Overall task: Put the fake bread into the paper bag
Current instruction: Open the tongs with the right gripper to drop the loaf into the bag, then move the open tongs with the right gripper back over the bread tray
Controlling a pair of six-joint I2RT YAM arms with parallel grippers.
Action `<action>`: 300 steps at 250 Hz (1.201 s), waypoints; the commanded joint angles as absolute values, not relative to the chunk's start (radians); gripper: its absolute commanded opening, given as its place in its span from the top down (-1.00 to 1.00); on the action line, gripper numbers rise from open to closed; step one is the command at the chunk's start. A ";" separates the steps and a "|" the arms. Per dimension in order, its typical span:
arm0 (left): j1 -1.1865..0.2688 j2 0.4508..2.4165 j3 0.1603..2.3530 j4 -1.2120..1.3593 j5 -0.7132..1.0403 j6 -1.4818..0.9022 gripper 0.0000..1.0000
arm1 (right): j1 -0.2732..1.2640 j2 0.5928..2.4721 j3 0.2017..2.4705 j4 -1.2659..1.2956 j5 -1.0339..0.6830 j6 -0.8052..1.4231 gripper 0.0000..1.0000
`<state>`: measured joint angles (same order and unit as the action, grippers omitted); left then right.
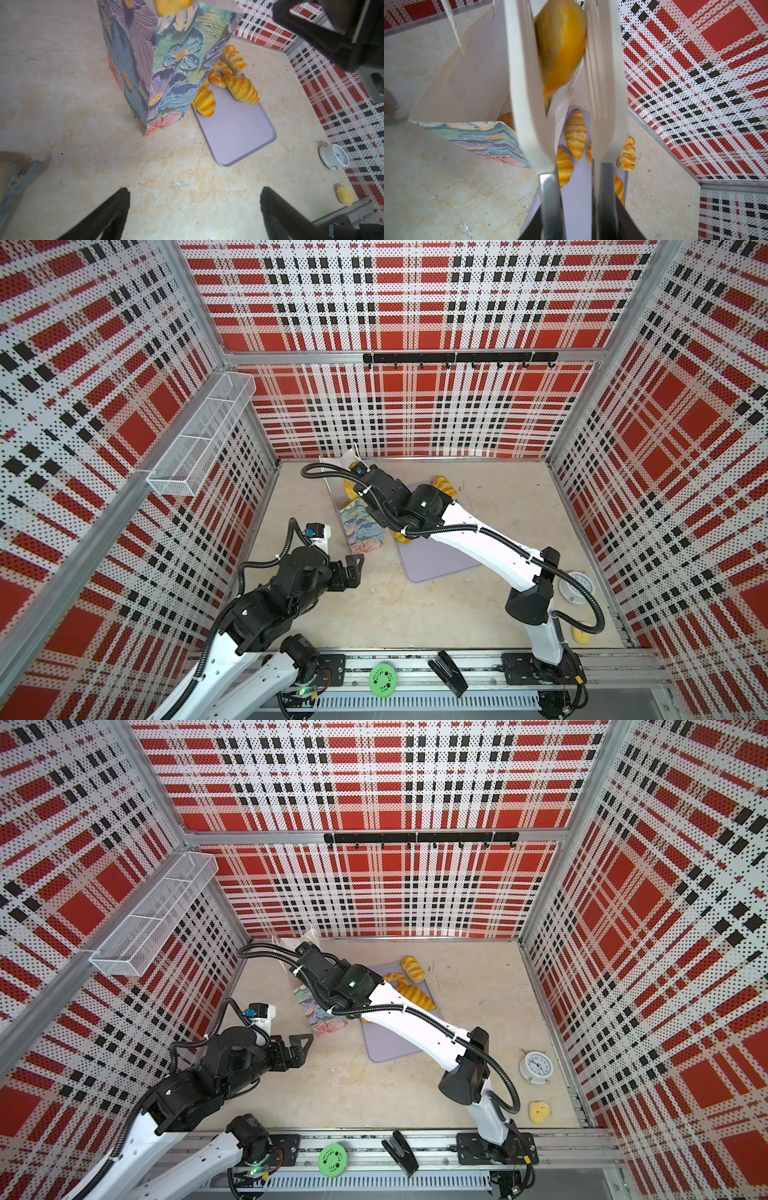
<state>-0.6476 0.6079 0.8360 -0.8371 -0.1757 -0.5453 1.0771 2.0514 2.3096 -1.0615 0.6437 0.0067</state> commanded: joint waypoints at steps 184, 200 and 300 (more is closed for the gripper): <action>-0.641 0.540 0.799 -0.825 -0.168 -0.585 -0.99 | 1.043 1.897 2.203 -0.949 0.416 0.051 -0.08; -0.641 0.534 0.793 -0.826 -0.168 -0.592 -0.99 | 1.040 1.877 2.184 -0.943 0.412 0.054 -0.08; -0.657 0.496 0.770 -0.846 -0.191 -0.620 -0.99 | 0.998 1.675 1.937 -0.836 0.348 0.082 -0.14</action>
<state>-0.6483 0.5198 0.7788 -0.8326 -0.1646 -0.6025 1.0134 1.7691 2.0014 -0.9401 0.3645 0.0578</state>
